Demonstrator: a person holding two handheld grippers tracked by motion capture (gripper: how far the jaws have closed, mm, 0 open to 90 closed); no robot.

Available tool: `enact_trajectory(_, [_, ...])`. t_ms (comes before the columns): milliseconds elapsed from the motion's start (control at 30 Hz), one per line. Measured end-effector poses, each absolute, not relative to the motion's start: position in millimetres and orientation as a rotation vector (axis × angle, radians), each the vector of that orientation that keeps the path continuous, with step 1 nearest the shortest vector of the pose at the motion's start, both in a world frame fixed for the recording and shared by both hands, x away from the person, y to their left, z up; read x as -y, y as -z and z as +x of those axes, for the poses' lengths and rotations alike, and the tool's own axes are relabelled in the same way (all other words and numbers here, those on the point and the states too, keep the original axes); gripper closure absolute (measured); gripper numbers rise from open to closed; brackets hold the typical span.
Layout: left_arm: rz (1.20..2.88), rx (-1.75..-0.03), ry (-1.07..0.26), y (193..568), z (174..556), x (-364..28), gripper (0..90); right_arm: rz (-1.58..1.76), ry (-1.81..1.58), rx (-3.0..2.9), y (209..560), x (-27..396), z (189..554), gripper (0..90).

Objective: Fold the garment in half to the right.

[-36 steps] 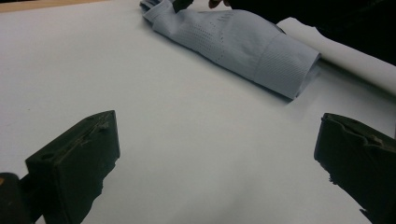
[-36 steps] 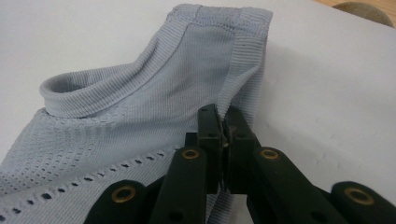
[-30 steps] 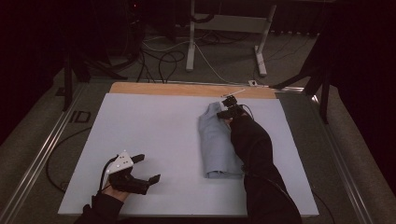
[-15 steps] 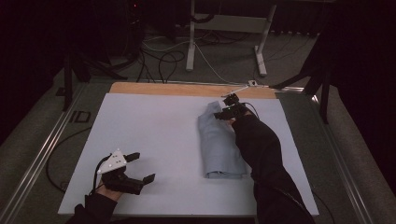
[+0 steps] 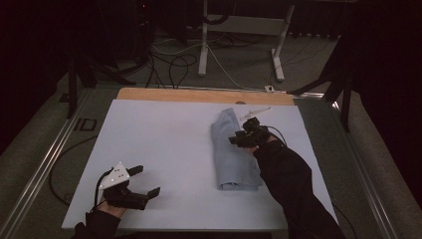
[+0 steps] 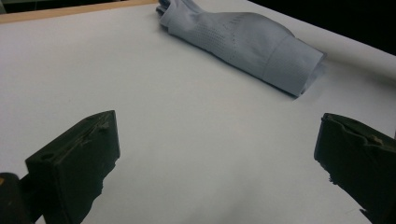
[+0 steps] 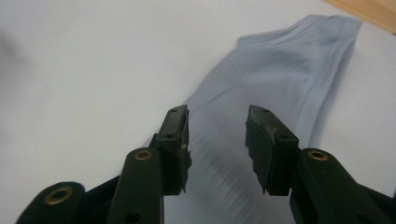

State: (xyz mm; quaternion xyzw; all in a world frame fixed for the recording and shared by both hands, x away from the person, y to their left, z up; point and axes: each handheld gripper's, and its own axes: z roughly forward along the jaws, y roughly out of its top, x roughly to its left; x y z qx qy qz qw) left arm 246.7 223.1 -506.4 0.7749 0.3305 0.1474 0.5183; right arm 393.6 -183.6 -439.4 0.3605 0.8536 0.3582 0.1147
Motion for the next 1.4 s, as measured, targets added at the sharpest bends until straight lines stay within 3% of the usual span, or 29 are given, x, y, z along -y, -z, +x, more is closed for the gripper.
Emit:
enact_trajectory(233, [1.861,-0.790,-0.356,508.2,245.4,-221.8,1.0,0.975,-1.095,-2.548,447.0,181.9,355.0,71.6])
enact_trajectory(300, [1.862,-0.780,-0.364,508.9,244.2,-221.0,0.9,0.950,-1.113,-2.557,454.0,179.6,344.4,82.1])
enact_trajectory(400, [1.858,-0.785,-0.354,510.8,245.1,-221.2,1.0,0.892,-1.131,-2.557,462.0,176.0,339.1,89.8])
enact_trajectory(967, [1.858,-0.777,-0.352,512.2,244.5,-219.9,1.0,0.902,-1.085,-2.712,519.8,166.7,322.2,90.0])
enact_trajectory(1400, [1.852,-0.780,-0.349,512.0,244.2,-220.3,1.0,0.841,-1.094,-2.713,523.7,161.4,302.9,90.0])
